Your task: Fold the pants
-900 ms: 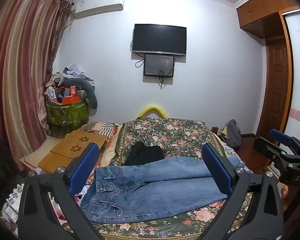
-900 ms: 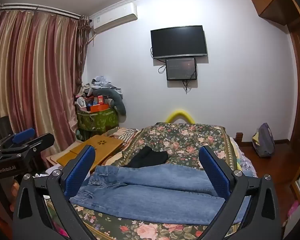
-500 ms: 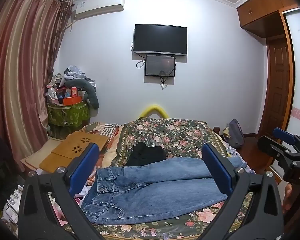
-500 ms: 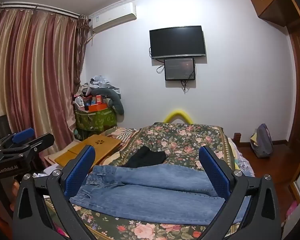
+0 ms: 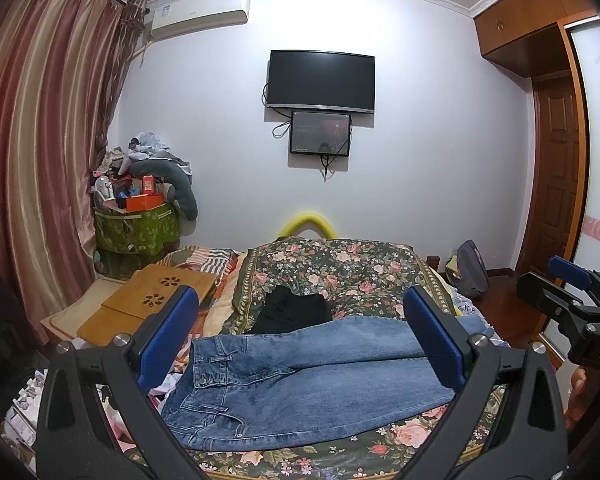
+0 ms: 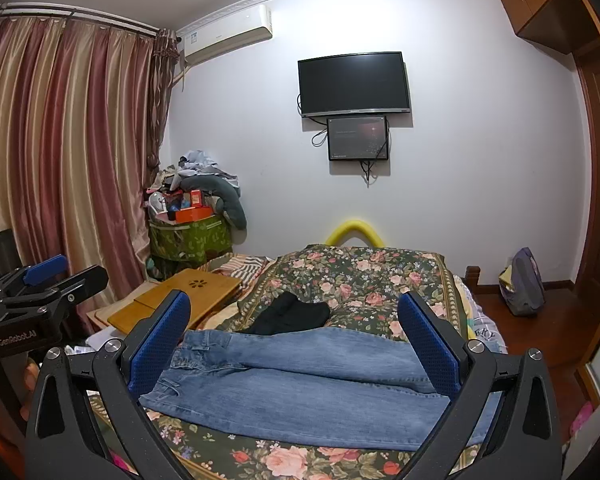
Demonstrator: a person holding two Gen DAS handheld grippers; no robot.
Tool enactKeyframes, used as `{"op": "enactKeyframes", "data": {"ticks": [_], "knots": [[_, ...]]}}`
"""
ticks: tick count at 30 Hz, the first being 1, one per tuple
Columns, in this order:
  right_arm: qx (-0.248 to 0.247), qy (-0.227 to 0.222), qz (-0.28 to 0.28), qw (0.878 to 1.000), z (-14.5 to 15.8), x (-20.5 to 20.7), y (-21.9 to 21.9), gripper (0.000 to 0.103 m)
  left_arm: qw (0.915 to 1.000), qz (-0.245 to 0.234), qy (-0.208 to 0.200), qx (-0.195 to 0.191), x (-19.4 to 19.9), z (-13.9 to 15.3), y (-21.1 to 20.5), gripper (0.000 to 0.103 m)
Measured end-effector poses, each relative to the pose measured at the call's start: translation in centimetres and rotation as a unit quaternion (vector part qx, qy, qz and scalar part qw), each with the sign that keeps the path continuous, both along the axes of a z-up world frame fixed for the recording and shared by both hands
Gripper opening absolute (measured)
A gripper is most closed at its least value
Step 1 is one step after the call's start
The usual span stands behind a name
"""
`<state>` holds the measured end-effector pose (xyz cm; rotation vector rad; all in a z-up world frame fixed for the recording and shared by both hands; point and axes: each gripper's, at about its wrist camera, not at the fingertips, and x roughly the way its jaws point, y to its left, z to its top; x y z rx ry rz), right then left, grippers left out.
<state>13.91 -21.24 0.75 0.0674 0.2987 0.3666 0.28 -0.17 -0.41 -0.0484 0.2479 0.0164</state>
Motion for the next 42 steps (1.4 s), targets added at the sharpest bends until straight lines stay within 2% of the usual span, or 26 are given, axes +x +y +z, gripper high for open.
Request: {"op": "enactKeyframes", "data": {"ticks": [13, 42], "knots": [[-0.001, 0.001, -0.002, 1.0, 0.41, -0.02, 0.06, 0.103, 0.9999, -0.003, -0.002, 0.01, 0.18, -0.15, -0.46, 0.103], [-0.003, 0.001, -0.003, 1.0, 0.27, -0.08, 0.19, 0.103, 1.0, -0.001, 0.005, 0.002, 0.4, -0.2, -0.06, 0.103]]}}
